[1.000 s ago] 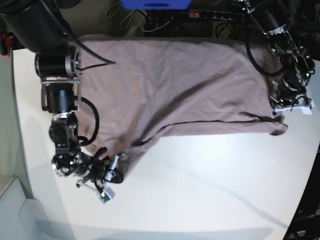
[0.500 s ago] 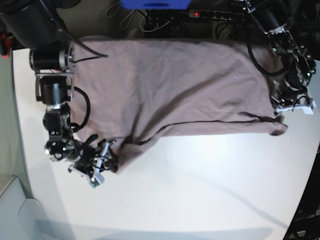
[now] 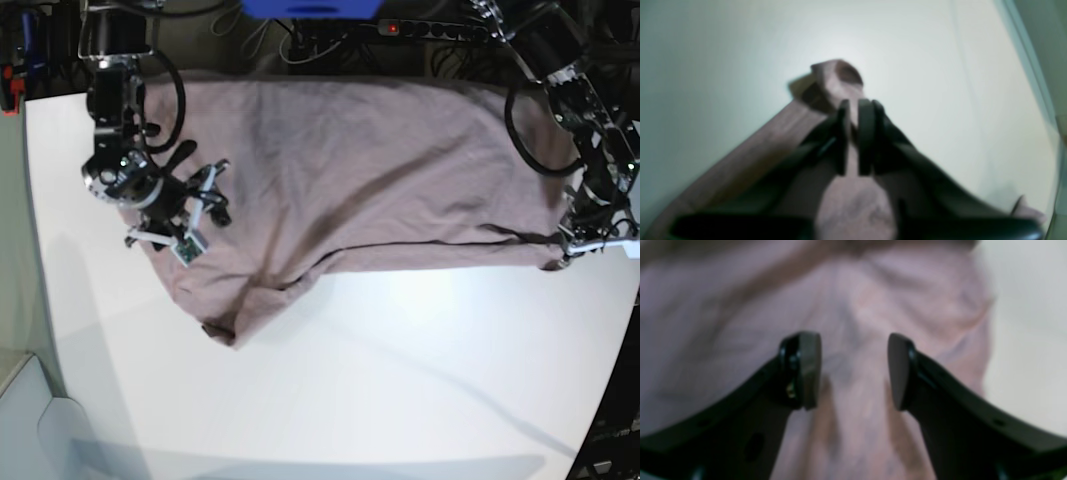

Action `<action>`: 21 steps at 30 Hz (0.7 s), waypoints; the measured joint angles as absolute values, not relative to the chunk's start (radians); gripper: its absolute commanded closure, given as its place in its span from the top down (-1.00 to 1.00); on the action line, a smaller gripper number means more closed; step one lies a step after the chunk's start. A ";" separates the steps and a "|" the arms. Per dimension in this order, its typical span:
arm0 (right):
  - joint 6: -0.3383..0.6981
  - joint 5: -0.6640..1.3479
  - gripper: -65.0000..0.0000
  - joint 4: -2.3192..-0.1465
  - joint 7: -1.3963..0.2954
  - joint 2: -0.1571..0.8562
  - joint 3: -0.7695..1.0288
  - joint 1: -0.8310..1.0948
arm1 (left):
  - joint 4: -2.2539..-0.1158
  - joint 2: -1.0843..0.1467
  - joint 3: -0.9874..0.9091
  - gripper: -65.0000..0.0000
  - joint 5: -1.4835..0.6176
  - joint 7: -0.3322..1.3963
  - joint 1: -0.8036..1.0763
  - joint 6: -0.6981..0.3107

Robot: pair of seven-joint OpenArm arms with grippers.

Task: Layout the t-shirt on the table in an organized manner, then fold the t-shirt properly
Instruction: 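Reposition the left gripper along the shirt edge and regrasp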

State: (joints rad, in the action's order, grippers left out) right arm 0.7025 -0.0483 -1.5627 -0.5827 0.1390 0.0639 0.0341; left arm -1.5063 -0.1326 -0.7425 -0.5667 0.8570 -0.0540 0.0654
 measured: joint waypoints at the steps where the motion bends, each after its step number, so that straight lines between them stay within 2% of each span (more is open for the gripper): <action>1: 0.703 -0.048 -0.10 -1.563 -0.582 0.140 0.067 0.049 | -1.491 -0.141 -0.742 -0.53 -0.570 0.860 -0.054 0.065; 3: 0.702 -0.048 -0.10 -1.563 -0.577 0.144 0.070 0.071 | -1.460 -0.157 -0.745 -0.33 -0.566 0.855 -0.065 0.069; 5: 0.702 -0.048 -0.10 -1.565 -0.573 0.145 0.071 0.096 | -1.435 -0.166 -0.747 -0.24 -0.565 0.849 -0.082 0.072; 15: 0.702 -0.038 -0.10 -1.565 -0.560 0.147 0.071 0.138 | -1.347 -0.181 -0.744 0.02 -0.572 0.784 -0.121 0.071; 21: 0.701 -0.037 -0.10 -1.565 -0.554 0.147 0.071 0.145 | -1.251 -0.200 -0.744 0.02 -0.567 0.747 -0.136 0.072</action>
State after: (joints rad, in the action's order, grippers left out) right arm 0.7013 -0.0372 -1.5654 -0.5537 0.1474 0.0711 0.1448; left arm -1.2514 -0.1997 -0.7444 -0.5674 0.7471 -0.1356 0.0719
